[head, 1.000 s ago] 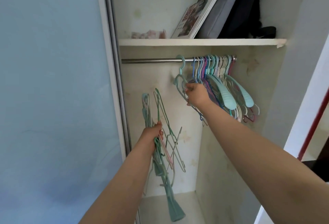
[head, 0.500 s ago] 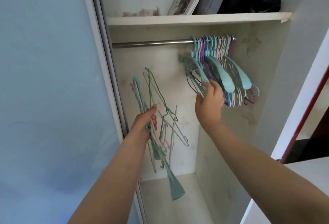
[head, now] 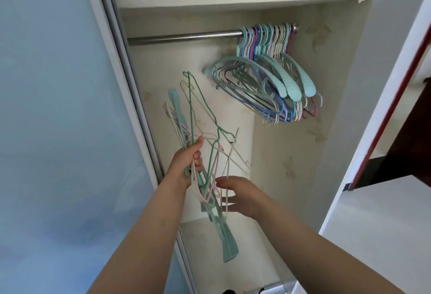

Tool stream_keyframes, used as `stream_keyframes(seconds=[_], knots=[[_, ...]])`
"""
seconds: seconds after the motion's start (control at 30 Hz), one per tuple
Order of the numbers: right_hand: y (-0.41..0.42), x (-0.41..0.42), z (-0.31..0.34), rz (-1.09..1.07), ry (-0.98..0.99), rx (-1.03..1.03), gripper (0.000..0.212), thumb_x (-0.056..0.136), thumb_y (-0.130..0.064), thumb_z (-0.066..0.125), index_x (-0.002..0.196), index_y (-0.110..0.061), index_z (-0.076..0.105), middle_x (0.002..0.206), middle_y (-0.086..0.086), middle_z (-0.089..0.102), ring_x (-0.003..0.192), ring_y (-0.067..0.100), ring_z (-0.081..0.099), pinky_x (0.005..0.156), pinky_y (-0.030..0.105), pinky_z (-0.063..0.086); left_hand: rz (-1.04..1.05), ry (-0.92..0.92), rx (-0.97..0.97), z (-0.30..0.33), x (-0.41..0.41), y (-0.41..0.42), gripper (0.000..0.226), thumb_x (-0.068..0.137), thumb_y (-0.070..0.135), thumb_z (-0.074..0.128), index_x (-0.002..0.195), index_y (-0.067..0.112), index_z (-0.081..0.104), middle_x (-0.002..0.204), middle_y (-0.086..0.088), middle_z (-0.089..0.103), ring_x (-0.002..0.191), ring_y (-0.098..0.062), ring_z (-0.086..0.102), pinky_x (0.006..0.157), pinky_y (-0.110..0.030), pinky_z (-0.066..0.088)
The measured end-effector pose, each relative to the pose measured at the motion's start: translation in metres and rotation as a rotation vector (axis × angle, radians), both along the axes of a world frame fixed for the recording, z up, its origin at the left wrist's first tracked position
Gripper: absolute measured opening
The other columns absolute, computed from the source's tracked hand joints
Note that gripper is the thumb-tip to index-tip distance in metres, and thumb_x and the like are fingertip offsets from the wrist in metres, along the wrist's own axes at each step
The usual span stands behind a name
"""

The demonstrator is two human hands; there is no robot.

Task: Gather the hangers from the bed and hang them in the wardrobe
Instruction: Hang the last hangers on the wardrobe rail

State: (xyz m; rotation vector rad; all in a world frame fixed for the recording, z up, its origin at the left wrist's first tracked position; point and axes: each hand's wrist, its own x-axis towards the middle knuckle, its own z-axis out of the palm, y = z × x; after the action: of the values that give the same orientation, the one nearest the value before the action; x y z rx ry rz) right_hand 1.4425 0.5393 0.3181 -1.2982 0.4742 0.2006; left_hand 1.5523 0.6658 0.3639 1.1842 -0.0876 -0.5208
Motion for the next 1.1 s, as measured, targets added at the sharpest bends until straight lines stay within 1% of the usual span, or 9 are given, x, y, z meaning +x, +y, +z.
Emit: stream_keyframes(seconds=[0.1,0.17,0.3,0.43,0.57,0.73,0.8,0.93,1.1], knots=[[0.002,-0.011,0.001,-0.134,0.014,0.002,0.026,0.099,-0.018,0.041,0.121,-0.011,0.053,0.123,0.007,0.053,0.092,0.036,0.063,0.073,0.042,0.058,0.033,0.044,-0.077,-0.007,-0.003,0.004,0.032,0.072,0.037,0.078,0.071,0.022,0.050,0.044,0.008,0.036,0.032,-0.004,0.032,0.033,-0.016,0.028],[-0.001,-0.019,-0.001,-0.161,0.054,-0.104,0.029,0.102,-0.023,0.032,0.125,-0.015,0.048,0.122,0.006,0.054,0.077,0.030,0.068,0.061,0.035,0.058,0.054,0.075,-0.141,-0.009,-0.003,0.007,0.022,0.082,0.033,0.073,0.074,0.023,0.054,0.043,0.010,0.036,0.032,-0.003,0.033,0.033,-0.015,0.027],[-0.008,-0.030,-0.002,-0.149,0.111,-0.252,0.032,0.103,-0.029,0.026,0.129,-0.020,0.042,0.106,0.005,0.064,0.048,0.018,0.065,0.048,0.028,0.056,0.067,0.107,-0.173,-0.012,-0.004,0.009,0.021,0.086,0.031,0.068,0.074,0.022,0.054,0.042,0.009,0.035,0.032,-0.003,0.032,0.032,-0.016,0.027],[-0.005,-0.037,-0.002,-0.271,0.087,-0.246,0.029,0.103,-0.025,0.026,0.125,-0.017,0.044,0.094,0.005,0.071,0.047,0.021,0.065,0.045,0.027,0.053,0.017,0.097,-0.165,-0.016,-0.009,0.006,0.027,0.085,0.030,0.070,0.068,0.020,0.051,0.047,0.009,0.038,0.034,-0.004,0.033,0.034,-0.018,0.027],[-0.003,-0.044,-0.003,-0.376,0.026,-0.150,0.027,0.102,-0.014,0.026,0.120,-0.010,0.045,0.075,0.010,0.071,0.059,0.021,0.067,0.065,0.035,0.058,-0.044,0.029,-0.123,-0.015,-0.018,0.004,0.026,0.086,0.026,0.069,0.073,0.016,0.050,0.054,0.006,0.046,0.036,-0.004,0.037,0.037,-0.018,0.032],[0.003,-0.052,-0.002,-0.496,-0.014,-0.168,0.027,0.102,-0.013,0.026,0.120,-0.007,0.045,0.079,0.009,0.069,0.061,0.021,0.065,0.062,0.033,0.057,-0.104,-0.019,-0.077,-0.007,-0.036,-0.003,0.020,0.089,0.023,0.067,0.079,0.016,0.051,0.059,0.005,0.049,0.040,-0.005,0.038,0.040,-0.017,0.034],[0.010,-0.052,0.000,-0.577,-0.071,-0.152,0.024,0.103,-0.016,0.026,0.117,-0.008,0.044,0.083,0.010,0.068,0.055,0.020,0.062,0.053,0.030,0.055,-0.119,0.002,-0.103,-0.006,-0.045,-0.010,0.021,0.090,0.023,0.065,0.079,0.017,0.049,0.059,0.005,0.049,0.039,-0.005,0.037,0.039,-0.017,0.033],[0.013,-0.043,0.001,-0.759,-0.158,-0.187,0.022,0.104,-0.025,0.026,0.114,-0.013,0.041,0.077,0.005,0.069,0.032,0.015,0.041,0.037,0.021,0.035,-0.172,0.050,-0.106,-0.007,-0.061,-0.023,0.021,0.088,0.026,0.068,0.079,0.016,0.052,0.061,0.005,0.051,0.039,-0.005,0.038,0.038,-0.017,0.034],[-0.007,-0.045,-0.007,-0.813,-0.135,-0.080,0.022,0.104,-0.024,0.028,0.118,-0.017,0.043,0.069,0.006,0.069,0.032,0.011,0.028,0.036,0.016,0.023,-0.233,-0.021,-0.035,-0.015,-0.054,-0.015,0.025,0.087,0.026,0.068,0.073,0.012,0.053,0.063,0.002,0.048,0.036,-0.005,0.036,0.035,-0.017,0.029]])
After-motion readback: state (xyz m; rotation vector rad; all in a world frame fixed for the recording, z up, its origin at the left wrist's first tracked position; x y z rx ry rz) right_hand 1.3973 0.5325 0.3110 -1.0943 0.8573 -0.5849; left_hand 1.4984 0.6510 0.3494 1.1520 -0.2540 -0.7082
